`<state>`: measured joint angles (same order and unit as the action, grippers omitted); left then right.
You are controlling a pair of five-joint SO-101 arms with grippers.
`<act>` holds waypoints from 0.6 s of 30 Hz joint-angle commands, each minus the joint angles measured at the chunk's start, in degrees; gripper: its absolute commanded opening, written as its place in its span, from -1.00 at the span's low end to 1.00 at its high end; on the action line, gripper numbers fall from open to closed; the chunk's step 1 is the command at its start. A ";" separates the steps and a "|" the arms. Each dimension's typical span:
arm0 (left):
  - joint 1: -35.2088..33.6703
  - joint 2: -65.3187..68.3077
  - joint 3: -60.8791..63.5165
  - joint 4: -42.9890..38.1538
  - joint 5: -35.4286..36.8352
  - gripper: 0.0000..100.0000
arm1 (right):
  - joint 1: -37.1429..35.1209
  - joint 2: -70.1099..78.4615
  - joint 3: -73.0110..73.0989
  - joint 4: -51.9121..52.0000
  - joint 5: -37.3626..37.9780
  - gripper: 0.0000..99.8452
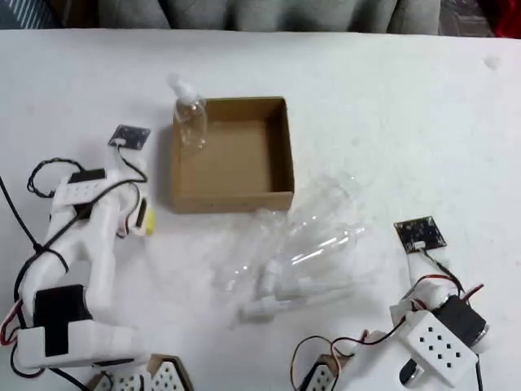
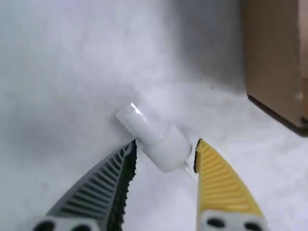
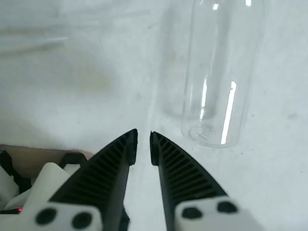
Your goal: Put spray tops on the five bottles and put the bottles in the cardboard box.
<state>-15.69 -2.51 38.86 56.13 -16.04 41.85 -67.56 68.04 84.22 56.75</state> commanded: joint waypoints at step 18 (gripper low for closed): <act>-0.57 -3.12 2.64 -7.82 34.11 -0.64 | -2.07 -0.31 -0.26 -0.57 0.35 -0.97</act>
<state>-15.69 -2.51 41.67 50.51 16.92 40.00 -67.56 68.04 84.22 56.84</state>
